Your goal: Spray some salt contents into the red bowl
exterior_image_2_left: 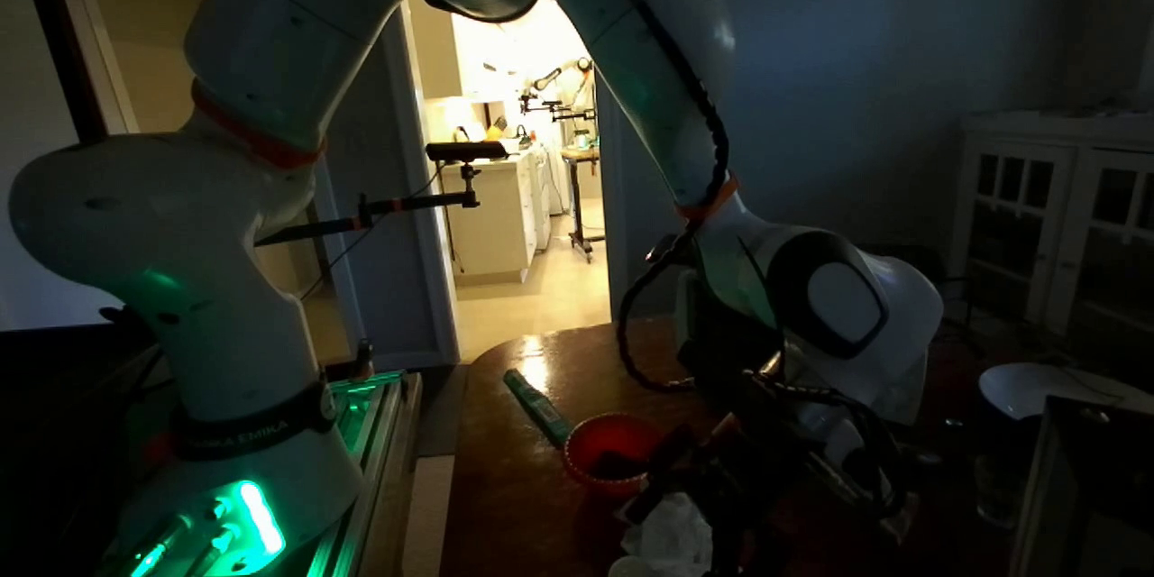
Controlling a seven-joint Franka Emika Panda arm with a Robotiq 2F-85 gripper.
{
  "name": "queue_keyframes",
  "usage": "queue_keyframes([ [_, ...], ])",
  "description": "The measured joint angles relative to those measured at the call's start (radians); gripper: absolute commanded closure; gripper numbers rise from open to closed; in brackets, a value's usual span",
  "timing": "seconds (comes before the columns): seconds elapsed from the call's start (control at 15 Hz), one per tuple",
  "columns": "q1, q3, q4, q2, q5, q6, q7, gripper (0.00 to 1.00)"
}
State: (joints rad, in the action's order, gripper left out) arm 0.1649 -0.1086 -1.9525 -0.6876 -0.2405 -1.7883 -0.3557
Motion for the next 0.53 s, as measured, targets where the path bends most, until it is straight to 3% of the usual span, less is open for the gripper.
queue_keyframes([
  [0.53, -0.026, 0.008, 0.083, -0.094, -0.086, 0.073, 0.0, 0.0],
])
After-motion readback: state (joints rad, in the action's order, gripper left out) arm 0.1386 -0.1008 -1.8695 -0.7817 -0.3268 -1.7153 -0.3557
